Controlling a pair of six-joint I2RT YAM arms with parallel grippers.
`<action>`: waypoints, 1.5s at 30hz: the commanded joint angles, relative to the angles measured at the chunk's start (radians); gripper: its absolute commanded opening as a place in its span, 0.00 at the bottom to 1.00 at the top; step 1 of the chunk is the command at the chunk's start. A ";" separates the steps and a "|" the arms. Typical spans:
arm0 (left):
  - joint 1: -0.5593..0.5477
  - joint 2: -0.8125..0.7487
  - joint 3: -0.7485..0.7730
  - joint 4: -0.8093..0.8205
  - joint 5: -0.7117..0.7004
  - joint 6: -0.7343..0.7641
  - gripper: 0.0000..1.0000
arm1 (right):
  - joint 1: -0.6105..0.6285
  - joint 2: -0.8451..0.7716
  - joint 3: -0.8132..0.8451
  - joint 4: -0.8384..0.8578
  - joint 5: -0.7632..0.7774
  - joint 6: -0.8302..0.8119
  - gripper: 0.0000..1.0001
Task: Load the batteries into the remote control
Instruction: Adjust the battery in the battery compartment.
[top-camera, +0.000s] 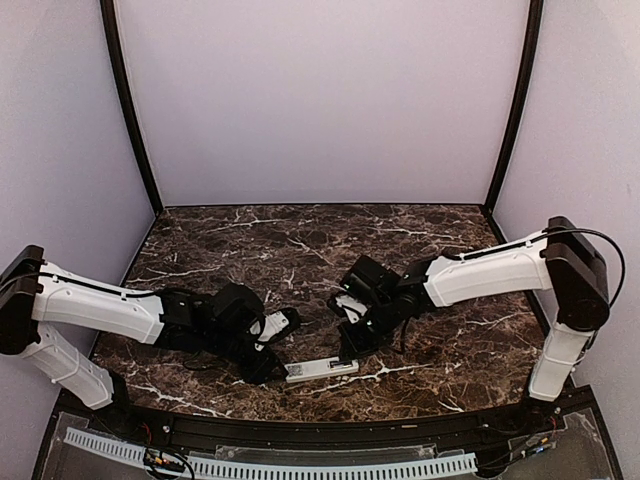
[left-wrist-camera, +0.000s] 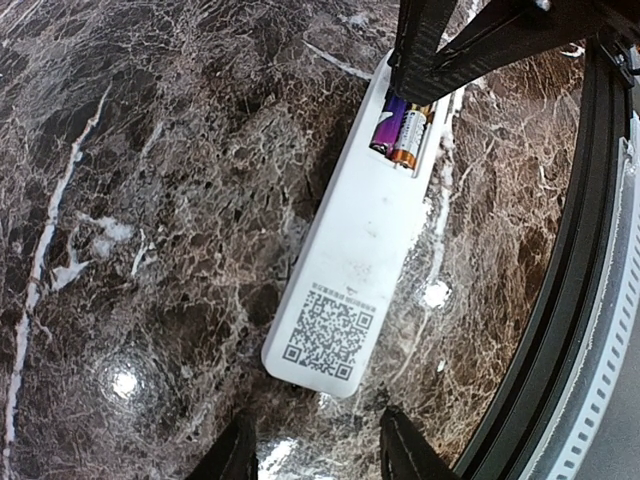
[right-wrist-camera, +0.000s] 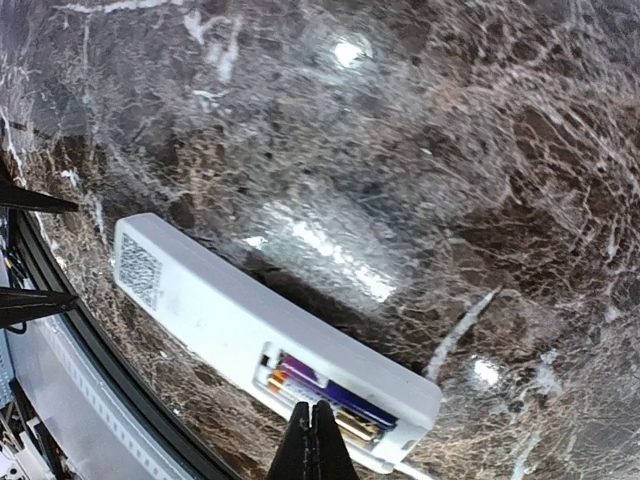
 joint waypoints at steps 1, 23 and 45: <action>-0.005 -0.019 -0.006 -0.006 -0.007 0.012 0.41 | 0.045 -0.030 0.083 -0.048 0.001 -0.038 0.00; -0.005 -0.001 -0.008 0.007 -0.001 0.014 0.41 | 0.029 0.048 0.010 -0.065 0.055 0.000 0.00; -0.005 -0.036 -0.013 0.004 -0.016 0.022 0.41 | 0.025 0.055 0.014 -0.124 0.066 0.008 0.00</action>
